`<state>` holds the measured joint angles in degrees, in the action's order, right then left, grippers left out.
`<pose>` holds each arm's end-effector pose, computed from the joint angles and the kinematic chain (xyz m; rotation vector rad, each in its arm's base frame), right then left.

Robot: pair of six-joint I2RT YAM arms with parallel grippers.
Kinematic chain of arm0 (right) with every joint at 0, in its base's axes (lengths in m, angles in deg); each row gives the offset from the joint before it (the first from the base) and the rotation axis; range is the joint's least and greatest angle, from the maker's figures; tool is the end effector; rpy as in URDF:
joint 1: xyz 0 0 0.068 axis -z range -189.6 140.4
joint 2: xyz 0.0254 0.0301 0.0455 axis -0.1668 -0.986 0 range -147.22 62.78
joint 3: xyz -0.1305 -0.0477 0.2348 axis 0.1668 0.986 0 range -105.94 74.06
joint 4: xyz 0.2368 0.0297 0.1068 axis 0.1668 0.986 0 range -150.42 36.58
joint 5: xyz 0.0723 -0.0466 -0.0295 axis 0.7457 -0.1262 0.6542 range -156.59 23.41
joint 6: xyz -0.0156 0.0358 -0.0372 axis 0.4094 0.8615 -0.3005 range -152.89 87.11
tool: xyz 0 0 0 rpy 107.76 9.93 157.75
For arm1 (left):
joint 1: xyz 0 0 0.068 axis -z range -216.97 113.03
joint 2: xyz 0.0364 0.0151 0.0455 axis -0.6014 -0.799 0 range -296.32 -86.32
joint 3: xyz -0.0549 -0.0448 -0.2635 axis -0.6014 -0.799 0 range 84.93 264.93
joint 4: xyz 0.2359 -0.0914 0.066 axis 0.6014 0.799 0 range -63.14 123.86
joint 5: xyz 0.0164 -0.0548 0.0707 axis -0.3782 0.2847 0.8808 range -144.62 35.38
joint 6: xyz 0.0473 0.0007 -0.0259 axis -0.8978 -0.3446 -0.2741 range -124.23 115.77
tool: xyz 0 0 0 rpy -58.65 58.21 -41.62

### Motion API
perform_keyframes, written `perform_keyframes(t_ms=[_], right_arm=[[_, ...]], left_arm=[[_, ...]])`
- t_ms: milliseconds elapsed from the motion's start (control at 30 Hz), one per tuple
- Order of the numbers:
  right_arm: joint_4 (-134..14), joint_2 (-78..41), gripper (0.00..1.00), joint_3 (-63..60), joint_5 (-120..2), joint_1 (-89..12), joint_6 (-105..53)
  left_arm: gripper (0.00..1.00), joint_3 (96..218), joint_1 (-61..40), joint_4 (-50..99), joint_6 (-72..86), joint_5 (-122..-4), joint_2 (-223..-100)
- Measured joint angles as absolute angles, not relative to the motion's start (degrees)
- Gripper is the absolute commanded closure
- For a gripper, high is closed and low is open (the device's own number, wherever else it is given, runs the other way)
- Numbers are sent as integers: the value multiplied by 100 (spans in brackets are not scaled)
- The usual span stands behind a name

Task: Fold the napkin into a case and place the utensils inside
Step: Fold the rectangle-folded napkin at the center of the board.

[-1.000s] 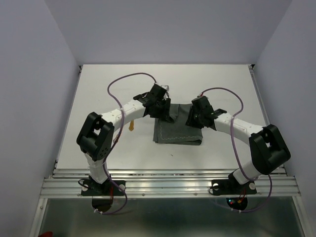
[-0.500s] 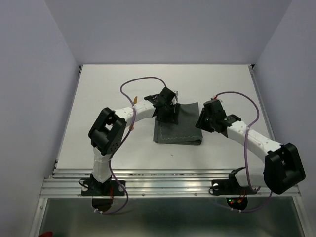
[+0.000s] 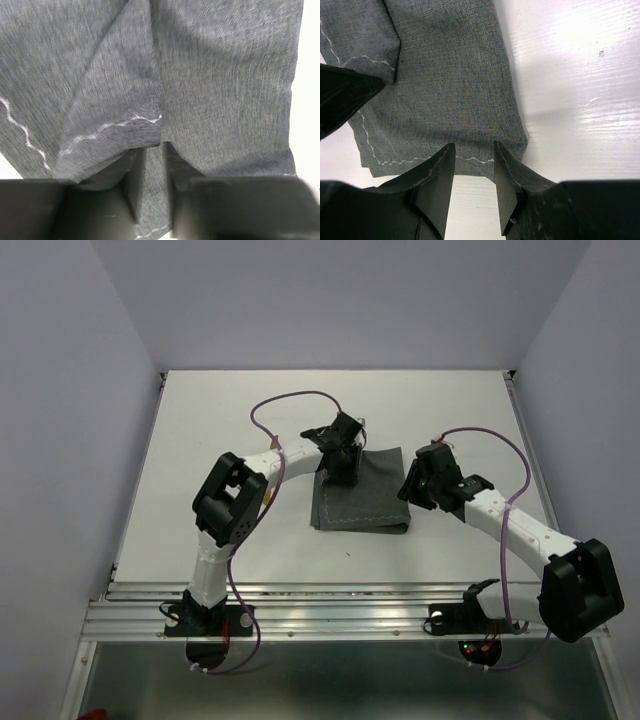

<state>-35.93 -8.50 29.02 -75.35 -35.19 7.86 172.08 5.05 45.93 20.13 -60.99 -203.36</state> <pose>0.2285 0.1034 0.2245 0.3925 2.4381 0.3236 0.3348 -0.3069 0.1962 0.4399 2.4891 -0.6355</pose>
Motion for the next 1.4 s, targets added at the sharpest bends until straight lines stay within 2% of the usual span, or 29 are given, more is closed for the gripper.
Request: perform_keyframes(t_ms=[67,100,433,533,633,667,700,767,867,967,1033,1100,1133,1267,1400], right_arm=[[-3593,-850,58,2902,-7535,-3519,786],[-3593,-850,58,2902,-7535,-3519,786],[-3641,-855,58,3114,-7491,-3519,786],[-3665,-898,58,3136,-7462,-3519,782],[-3698,-953,58,3136,-7430,-3519,771],[-3709,-973,58,3136,-7419,-3519,762],[-3724,-995,58,3136,-7406,-3519,755],[-3754,-1023,58,3136,-7364,-3519,742],[-3829,-1073,58,3136,-7303,-3519,742],[-3851,-1078,58,3139,-7257,-3519,742],[-3864,-1080,59,3143,-7240,-3519,738],[-3870,-1082,64,3149,-7231,-3519,727],[-3886,-1089,70,3160,-7224,-3519,718],[-3960,-1226,81,3193,-7198,-3519,703],[-4113,-1447,82,3241,-7150,-3519,707]], left_arm=[[90,17296,505,4595,2043,-6068,-20381],[100,17370,503,4615,2048,-6042,-20408],[100,17641,184,4562,2074,-5898,-20471],[89,17634,-153,4490,2120,-5974,-20471],[70,17453,-603,4243,2227,-6134,-20412],[56,17344,-723,4145,2284,-6204,-20375],[53,17241,-868,4073,2334,-6298,-20329],[50,17132,-1080,3953,2422,-6431,-20279],[39,17105,-1305,3819,2474,-6580,-20248],[39,17079,-1344,3747,2496,-6680,-20148],[41,16990,-1333,3695,2498,-6700,-20027],[58,16721,-1331,3612,2502,-6695,-19778],[75,16596,-1329,3610,2500,-6687,-19673],[100,15934,-1324,3533,2544,-6606,-19221],[100,15123,-1318,3577,2596,-6468,-18862]])
